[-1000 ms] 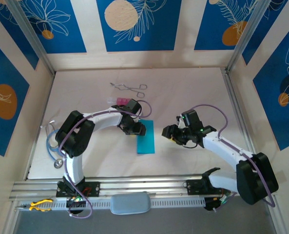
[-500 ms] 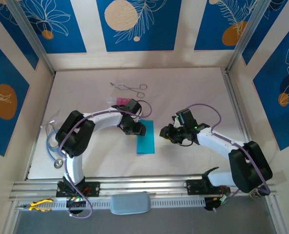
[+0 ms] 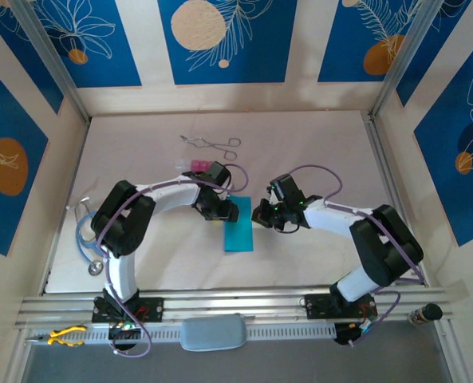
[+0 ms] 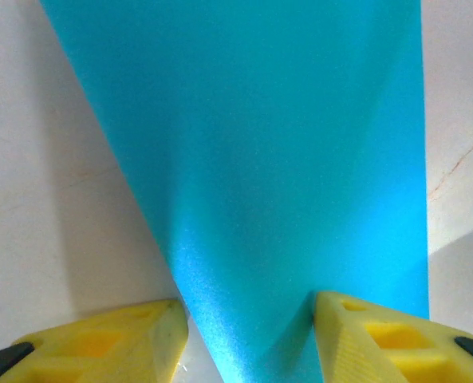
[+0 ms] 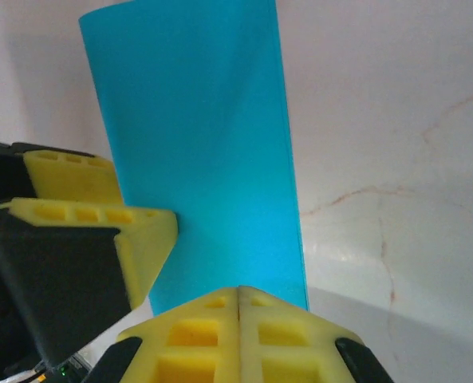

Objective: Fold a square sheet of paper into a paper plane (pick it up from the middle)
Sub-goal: Hold the square sheet of paper at the center of the table.

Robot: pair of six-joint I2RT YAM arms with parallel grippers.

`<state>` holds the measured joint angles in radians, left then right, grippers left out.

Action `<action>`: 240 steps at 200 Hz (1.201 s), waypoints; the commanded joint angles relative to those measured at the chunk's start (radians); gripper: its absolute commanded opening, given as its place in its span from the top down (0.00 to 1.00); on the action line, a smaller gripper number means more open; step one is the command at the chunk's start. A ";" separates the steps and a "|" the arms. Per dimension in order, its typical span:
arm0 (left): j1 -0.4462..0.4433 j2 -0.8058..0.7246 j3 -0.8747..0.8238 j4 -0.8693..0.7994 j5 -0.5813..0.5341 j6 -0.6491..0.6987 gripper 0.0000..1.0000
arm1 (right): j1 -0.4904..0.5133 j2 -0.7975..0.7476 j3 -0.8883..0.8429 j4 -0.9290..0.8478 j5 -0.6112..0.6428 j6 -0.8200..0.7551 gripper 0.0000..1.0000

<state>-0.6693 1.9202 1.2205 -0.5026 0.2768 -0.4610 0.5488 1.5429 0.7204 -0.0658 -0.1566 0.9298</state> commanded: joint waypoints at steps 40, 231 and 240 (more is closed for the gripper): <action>-0.001 0.091 -0.009 0.008 -0.013 0.026 0.49 | 0.028 0.103 0.063 0.054 0.003 0.027 1.00; 0.013 -0.206 -0.098 0.128 -0.126 -0.074 0.29 | -0.051 0.285 0.163 -0.162 -0.015 -0.287 1.00; 0.018 -0.251 -0.117 0.147 -0.144 -0.071 0.23 | -0.055 0.301 0.186 -0.184 -0.016 -0.317 1.00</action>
<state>-0.6655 1.7950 1.1378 -0.4179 0.2176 -0.5205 0.5163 1.7729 0.8700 -0.0990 -0.2005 0.7475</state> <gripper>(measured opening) 0.712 0.045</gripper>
